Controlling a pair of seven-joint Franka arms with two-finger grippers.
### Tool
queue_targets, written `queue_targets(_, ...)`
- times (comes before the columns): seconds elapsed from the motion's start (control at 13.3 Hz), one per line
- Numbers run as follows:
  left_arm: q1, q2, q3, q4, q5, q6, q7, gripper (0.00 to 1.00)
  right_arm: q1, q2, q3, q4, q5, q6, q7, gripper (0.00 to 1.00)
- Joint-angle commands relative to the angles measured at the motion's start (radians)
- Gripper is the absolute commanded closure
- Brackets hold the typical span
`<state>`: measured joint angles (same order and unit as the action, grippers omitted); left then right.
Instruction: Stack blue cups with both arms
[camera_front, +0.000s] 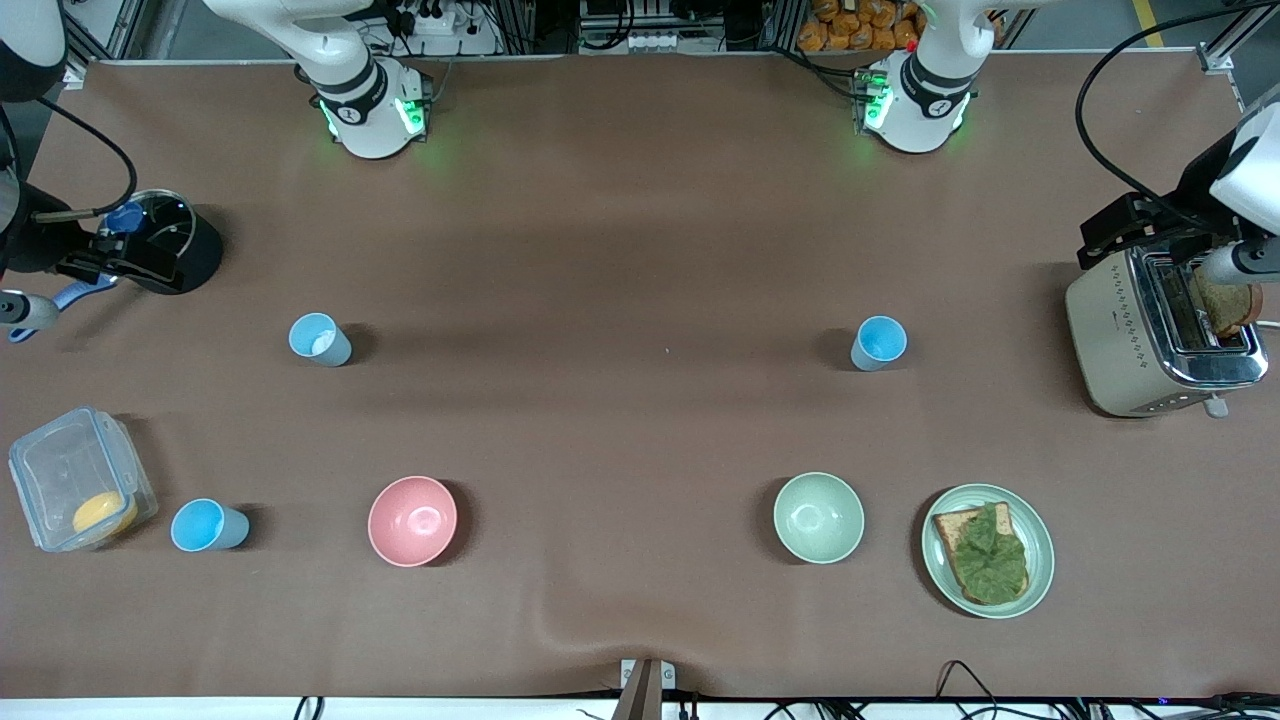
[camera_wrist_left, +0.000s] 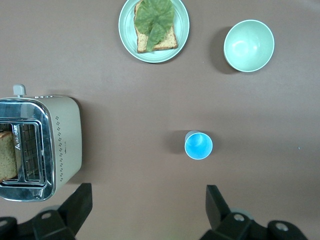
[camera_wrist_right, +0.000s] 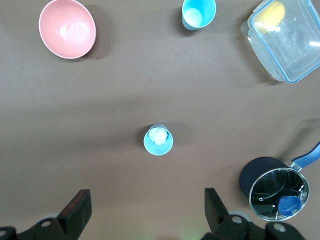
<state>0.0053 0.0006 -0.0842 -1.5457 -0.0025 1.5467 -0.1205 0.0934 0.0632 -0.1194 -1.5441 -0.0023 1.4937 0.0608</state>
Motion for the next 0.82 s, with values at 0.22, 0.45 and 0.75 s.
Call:
queue_targets(0.22, 0.007, -0.014, -0.006, -0.011, -0.004, 0.018, -0.016, 0.0, -0.007, -0.019, 0.003, -0.016, -0.015, -0.004, 0.005, 0.0)
queue_targets(0.45, 0.009, -0.013, -0.006, -0.01, -0.004, 0.019, -0.016, 0.0, -0.007, -0.019, 0.003, -0.014, -0.015, -0.004, 0.004, 0.0)
queue_targets(0.75, 0.01, -0.013, -0.005, -0.01, -0.004, 0.019, -0.016, 0.0, -0.006, -0.02, 0.003, -0.014, -0.015, -0.004, 0.004, 0.0)
